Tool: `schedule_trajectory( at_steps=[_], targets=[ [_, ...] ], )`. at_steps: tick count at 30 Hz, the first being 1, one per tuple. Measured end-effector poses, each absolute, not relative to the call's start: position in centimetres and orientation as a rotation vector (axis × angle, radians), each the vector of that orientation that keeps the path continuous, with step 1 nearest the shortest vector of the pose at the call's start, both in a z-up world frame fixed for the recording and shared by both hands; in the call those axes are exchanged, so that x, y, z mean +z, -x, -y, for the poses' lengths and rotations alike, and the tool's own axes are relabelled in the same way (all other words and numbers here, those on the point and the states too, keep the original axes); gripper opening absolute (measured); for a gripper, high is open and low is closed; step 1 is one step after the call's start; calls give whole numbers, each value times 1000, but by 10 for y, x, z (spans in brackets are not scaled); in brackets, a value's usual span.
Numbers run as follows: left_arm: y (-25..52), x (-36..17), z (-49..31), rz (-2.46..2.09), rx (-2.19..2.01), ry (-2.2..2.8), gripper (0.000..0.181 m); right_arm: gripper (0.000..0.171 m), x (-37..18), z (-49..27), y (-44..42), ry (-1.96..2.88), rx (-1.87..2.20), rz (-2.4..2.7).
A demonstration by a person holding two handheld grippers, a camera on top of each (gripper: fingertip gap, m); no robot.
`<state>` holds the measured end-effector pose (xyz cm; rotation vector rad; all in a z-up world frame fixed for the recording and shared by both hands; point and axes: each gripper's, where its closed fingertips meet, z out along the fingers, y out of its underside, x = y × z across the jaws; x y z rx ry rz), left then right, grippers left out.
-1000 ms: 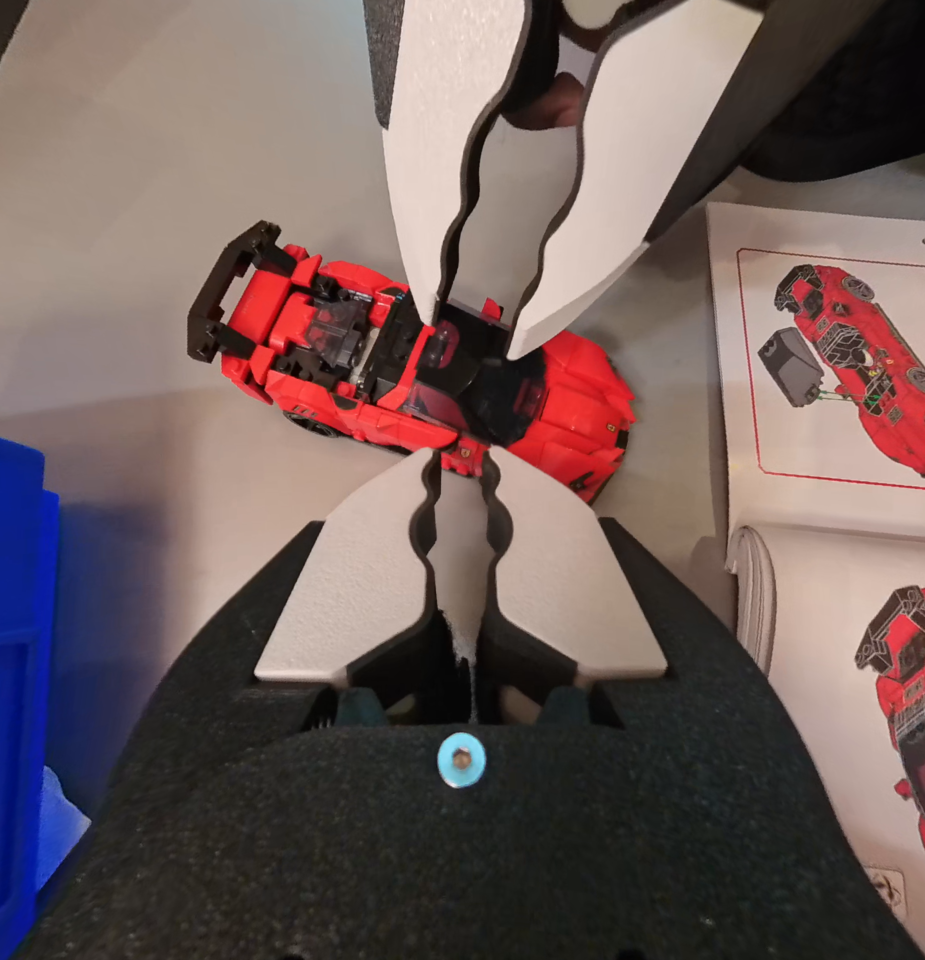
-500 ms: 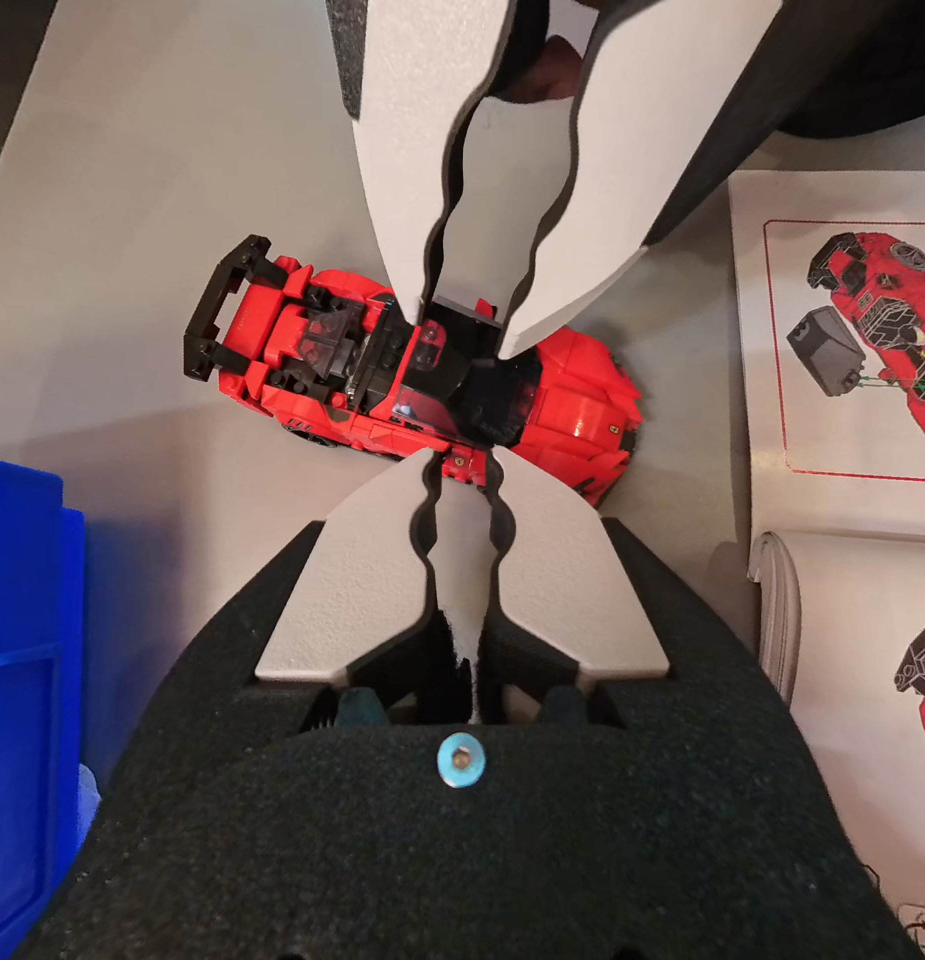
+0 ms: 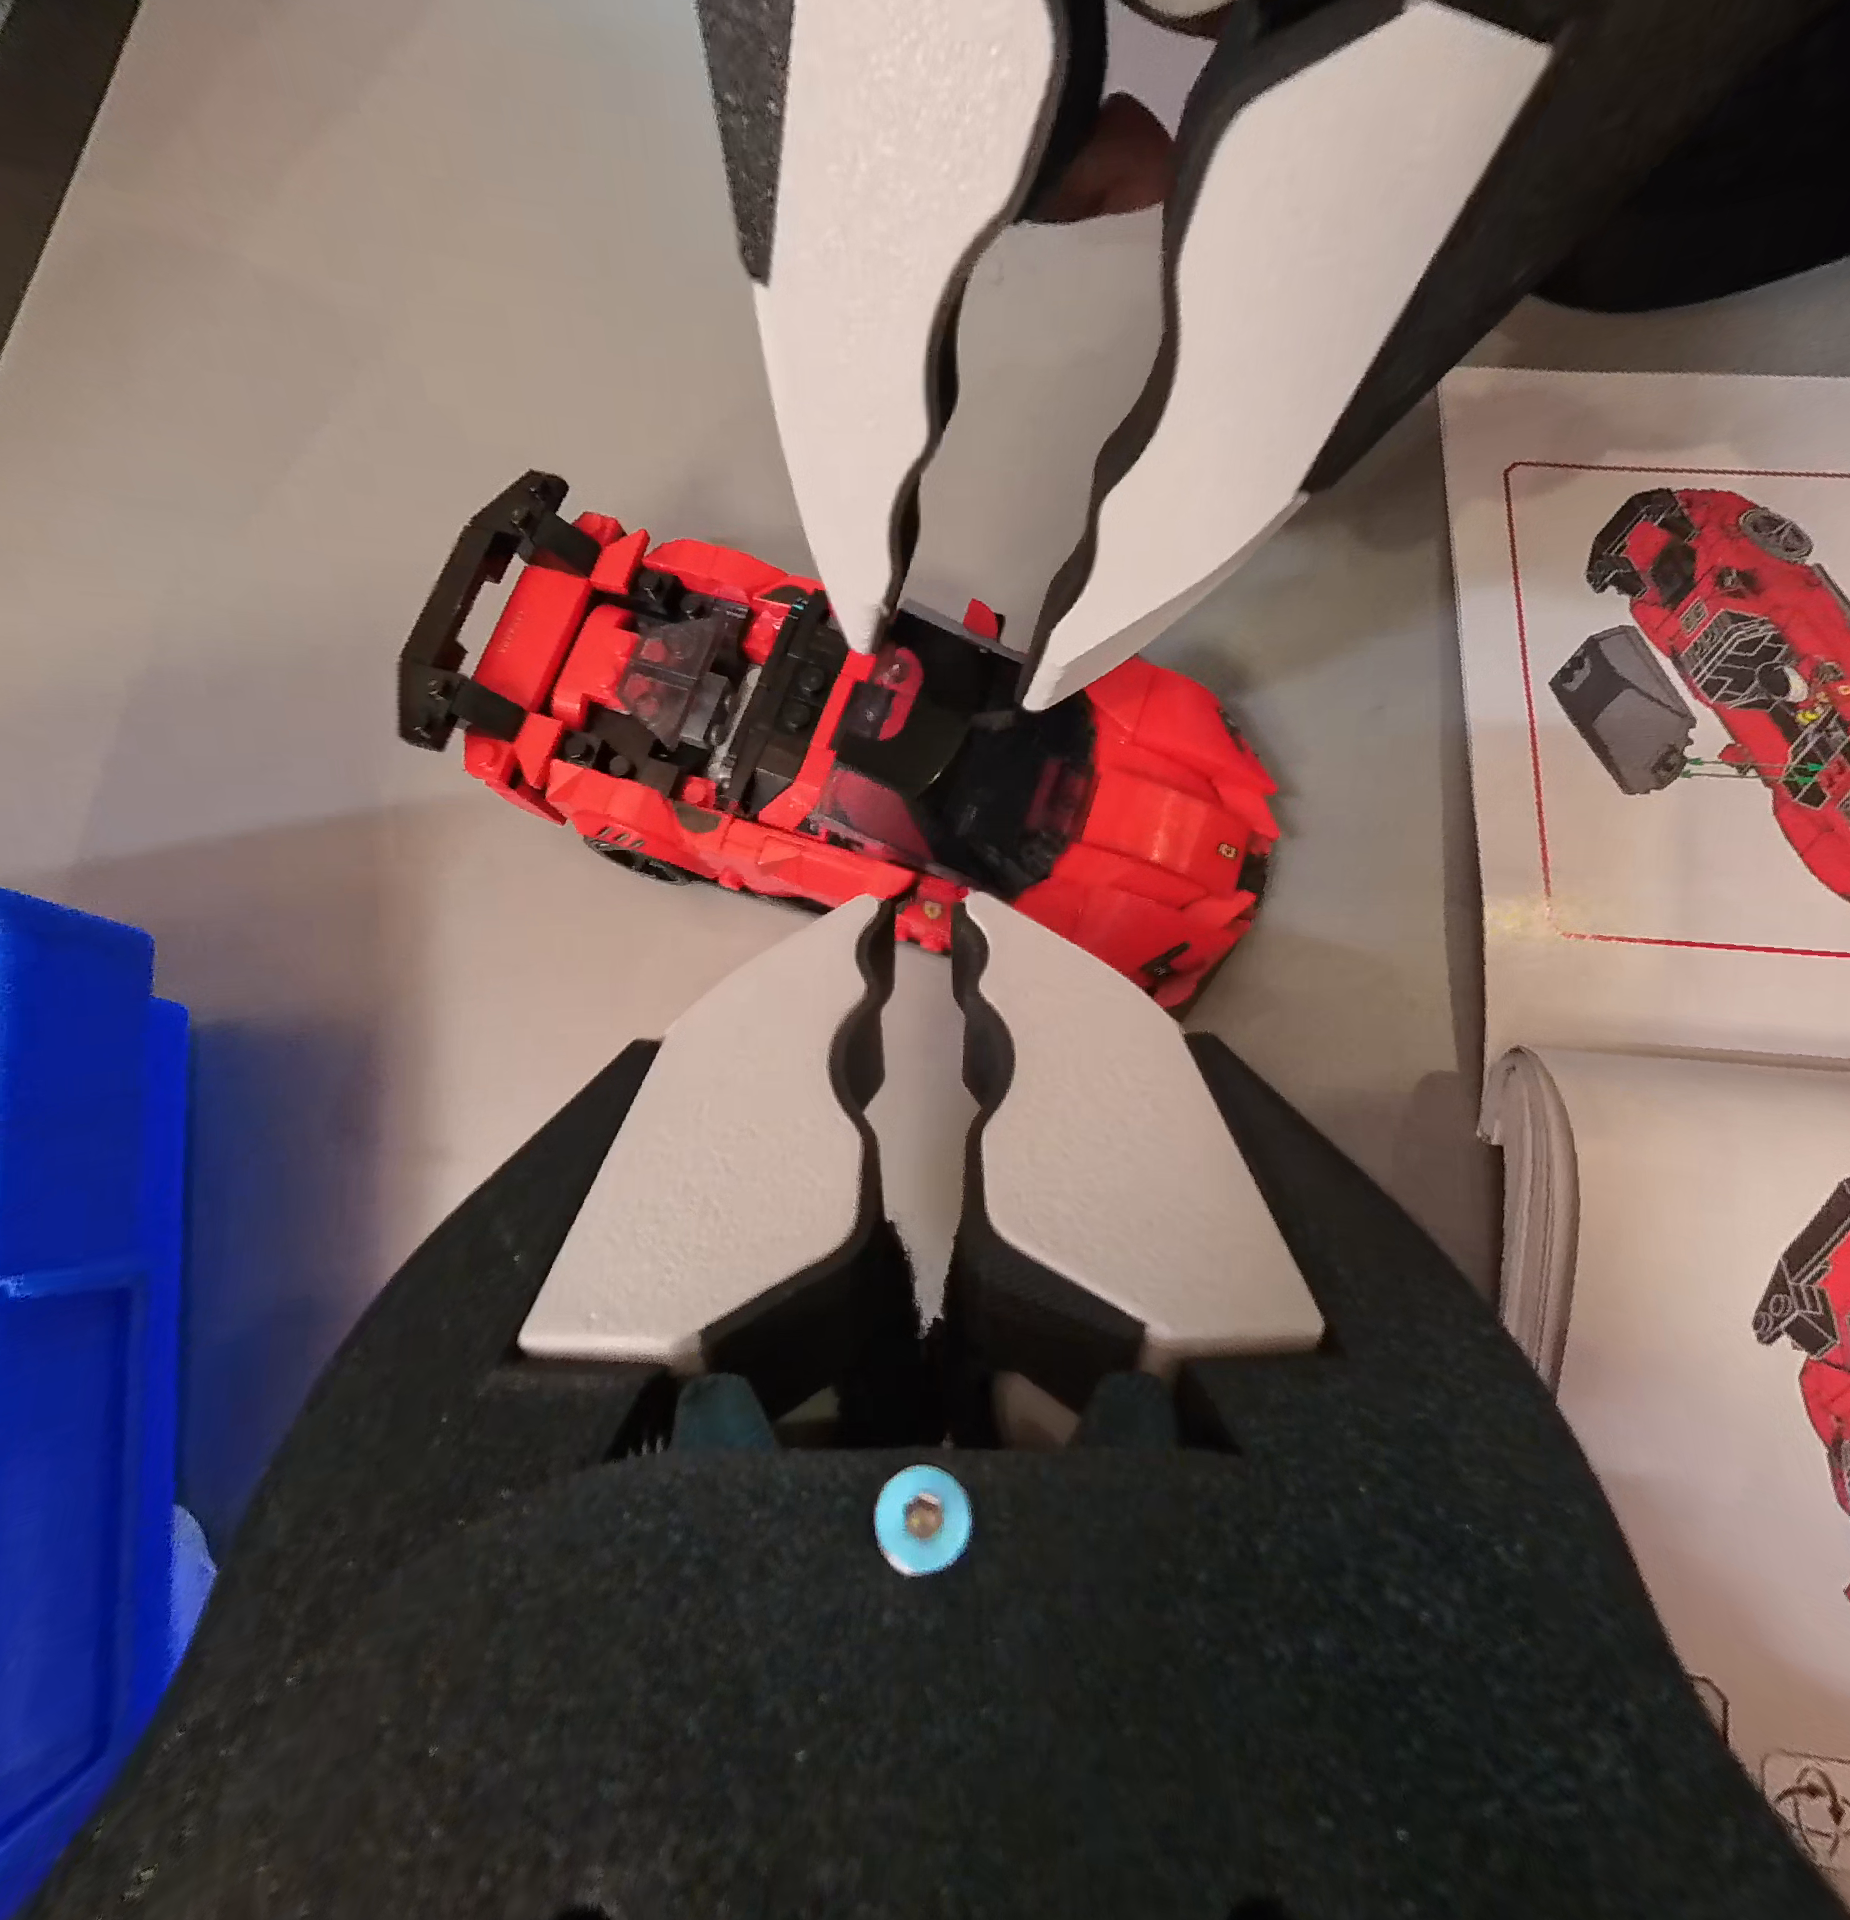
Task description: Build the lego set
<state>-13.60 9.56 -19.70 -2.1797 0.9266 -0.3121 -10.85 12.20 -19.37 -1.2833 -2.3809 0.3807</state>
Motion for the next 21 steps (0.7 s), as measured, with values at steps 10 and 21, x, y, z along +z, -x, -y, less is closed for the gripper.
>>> schedule_trajectory(
  at_steps=[10,21],
  targets=[
    [133,-203,-91,-954,-348,2207,8,26,-194,-124,107,1269,328,2435],
    [134,-203,-90,-956,-348,2215,7,25,-195,-132,109,1259,235,2446]
  ],
)
